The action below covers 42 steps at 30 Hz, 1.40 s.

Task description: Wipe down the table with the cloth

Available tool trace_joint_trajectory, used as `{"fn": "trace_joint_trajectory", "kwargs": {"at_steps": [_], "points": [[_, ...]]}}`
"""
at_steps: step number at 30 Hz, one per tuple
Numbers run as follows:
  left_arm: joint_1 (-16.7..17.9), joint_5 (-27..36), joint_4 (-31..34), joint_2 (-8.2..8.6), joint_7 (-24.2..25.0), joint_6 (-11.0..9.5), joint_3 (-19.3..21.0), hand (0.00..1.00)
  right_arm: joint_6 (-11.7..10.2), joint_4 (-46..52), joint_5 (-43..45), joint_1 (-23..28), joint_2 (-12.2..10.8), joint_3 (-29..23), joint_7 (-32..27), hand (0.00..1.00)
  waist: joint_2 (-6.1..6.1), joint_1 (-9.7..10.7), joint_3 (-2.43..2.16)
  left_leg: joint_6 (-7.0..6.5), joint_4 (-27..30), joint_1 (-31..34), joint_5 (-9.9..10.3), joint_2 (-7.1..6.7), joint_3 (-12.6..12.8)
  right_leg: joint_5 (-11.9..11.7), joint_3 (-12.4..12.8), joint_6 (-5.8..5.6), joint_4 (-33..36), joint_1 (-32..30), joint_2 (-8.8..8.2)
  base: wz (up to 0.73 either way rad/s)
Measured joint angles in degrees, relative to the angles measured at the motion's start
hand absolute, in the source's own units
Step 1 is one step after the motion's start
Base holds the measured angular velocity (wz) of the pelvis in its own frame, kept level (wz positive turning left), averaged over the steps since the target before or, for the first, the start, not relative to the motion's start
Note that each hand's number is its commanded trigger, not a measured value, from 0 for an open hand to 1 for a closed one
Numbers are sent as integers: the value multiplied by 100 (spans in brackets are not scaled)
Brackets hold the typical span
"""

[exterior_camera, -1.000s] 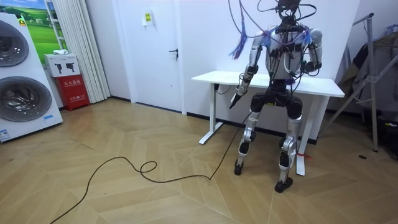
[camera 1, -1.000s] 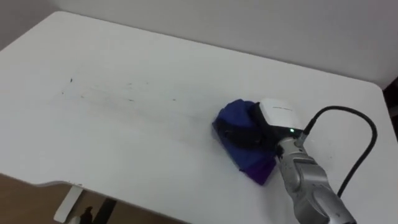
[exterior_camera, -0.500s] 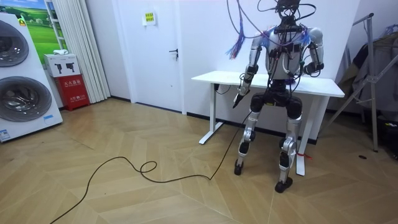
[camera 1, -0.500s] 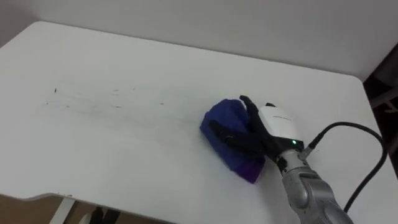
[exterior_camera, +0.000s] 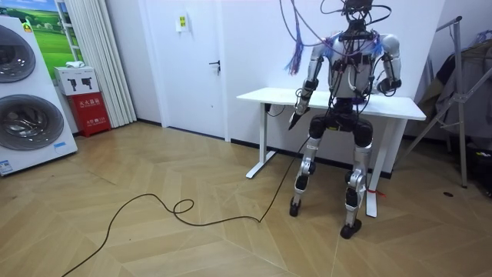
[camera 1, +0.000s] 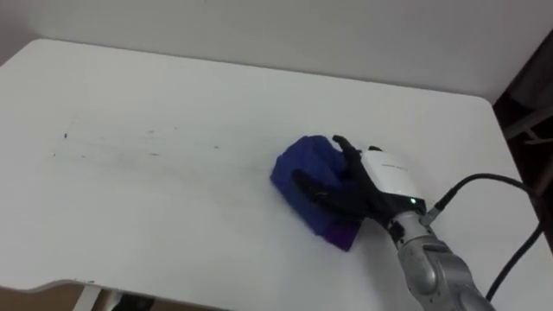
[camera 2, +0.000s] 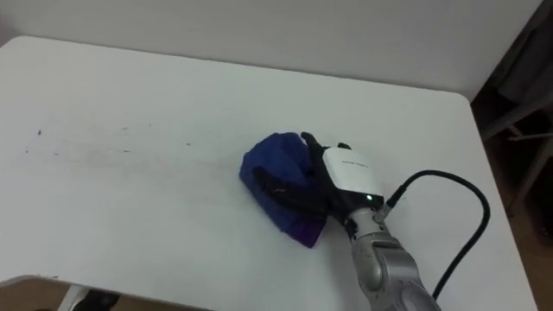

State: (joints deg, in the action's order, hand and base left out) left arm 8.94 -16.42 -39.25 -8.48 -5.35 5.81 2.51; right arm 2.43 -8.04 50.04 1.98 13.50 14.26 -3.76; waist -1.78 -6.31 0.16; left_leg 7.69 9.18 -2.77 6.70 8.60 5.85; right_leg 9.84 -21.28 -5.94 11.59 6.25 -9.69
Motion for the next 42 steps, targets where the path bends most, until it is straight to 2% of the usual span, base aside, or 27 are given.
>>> {"fn": "trace_joint_trajectory", "kwargs": {"at_steps": [2, 5, 7, 10, 13, 17, 19, 23, 25, 29, 31, 36, 39, 42], "points": [[-18, 8, -1, 2, 103, -9, 36, 0, 12, -3, 6, 3, 28, -214, 125, 0, 20, 61, 16, -2, 0, 9, -2, -1, 16, 0, 28, 0, 13, -36, -2, -5], [-3, 7, -8, -8, 212, -12, 197, 0, 28, 17, -93, -4, 166, -634, 267, 0, 19, 151, 17, -3, -2, 8, -2, -2, 67, 1, 82, -2, 19, -73, -6, -9], [-2, 8, -8, -26, 250, -11, 208, 0, 103, 30, -100, -10, 265, -1002, 312, 0, -34, 189, -1, -4, -8, -15, -2, -2, 191, 1, 199, -2, 28, -129, -6, -19], [2, 110, -14, -45, 387, -10, 250, 0, 215, 165, -136, -14, 271, -1392, 323, 0, -101, 260, 5, -4, -57, -91, -3, -2, 270, -1, 293, -4, 32, -135, -7, -16], [-1, 120, -20, -66, 496, -10, 452, 0, 216, 180, -281, -19, 277, -1757, 321, 0, -182, 314, 0, -4, -63, -147, -2, -2, 346, -1, 391, -4, 34, -139, -7, -16], [20, 60, -37, -93, 615, -5, 701, 0, 277, 178, -275, -18, 335, -2194, 315, 0, -185, 447, 3, -4, -77, -196, -2, -2, 392, -1, 430, -4, 35, -133, -7, -7], [69, 51, -13, -98, 675, 14, 848, 0, 277, 174, -338, 11, 418, -2510, 288, 0, -173, 581, 11, -6, -77, -189, -1, -2, 483, -2, 445, -5, 21, -142, -7, 0], [87, 51, -9, -119, 737, 21, 1107, 0, 339, 83, -647, 47, 504, -3036, 208, 0, -171, 627, 10, -16, -75, -190, 7, -2, 529, -1, 545, -7, 37, -212, -8, -10], [87, 50, -8, -157, 808, 21, 1293, 0, 373, -41, -798, 71, 506, -3359, 131, 0, -175, 720, 8, -41, -76, -199, 24, -2, 570, -3, 562, -11, 43, -212, -10, -4], [163, 50, -9, -168, 835, 43, 1529, 0, 399, -135, -809, 233, 506, -3646, -17, 0, -199, 865, 9, -42, -77, -203, 24, -2, 580, -5, 585, -13, 45, -223, -11, -2], [201, -1, -9, -172, 834, 52, 1593, 0, 424, -370, -822, 272, 508, -3836, -57, 0, -215, 938, 11, -42, -77, -202, 24, -2, 585, -5, 597, -13, 59, -239, -11, -2], [205, -137, -6, -192, 833, 63, 1794, 0, 509, -931, -1060, 360, 543, -4220, -134, 0, -305, 975, 28, -43, -75, -258, 25, -2, 673, -3, 691, -15, 104, -262, -14, -8], [207, -136, -7, -235, 834, 89, 1915, 0, 523, -1538, -1416, 373, 593, -4378, -188, 0, -382, 1072, -8, -44, -75, -268, 28, -1, 676, -3, 706, -15, 106, -253, -12, 0], [206, -135, -6, -239, 833, 130, 1993, 0, 529, -2210, -1600, 406, 661, -4540, -250, 0, -374, 1103, -26, -43, -75, -276, 53, 3, 678, -4, 720, -16, 109, -248, -8, 0]]}}
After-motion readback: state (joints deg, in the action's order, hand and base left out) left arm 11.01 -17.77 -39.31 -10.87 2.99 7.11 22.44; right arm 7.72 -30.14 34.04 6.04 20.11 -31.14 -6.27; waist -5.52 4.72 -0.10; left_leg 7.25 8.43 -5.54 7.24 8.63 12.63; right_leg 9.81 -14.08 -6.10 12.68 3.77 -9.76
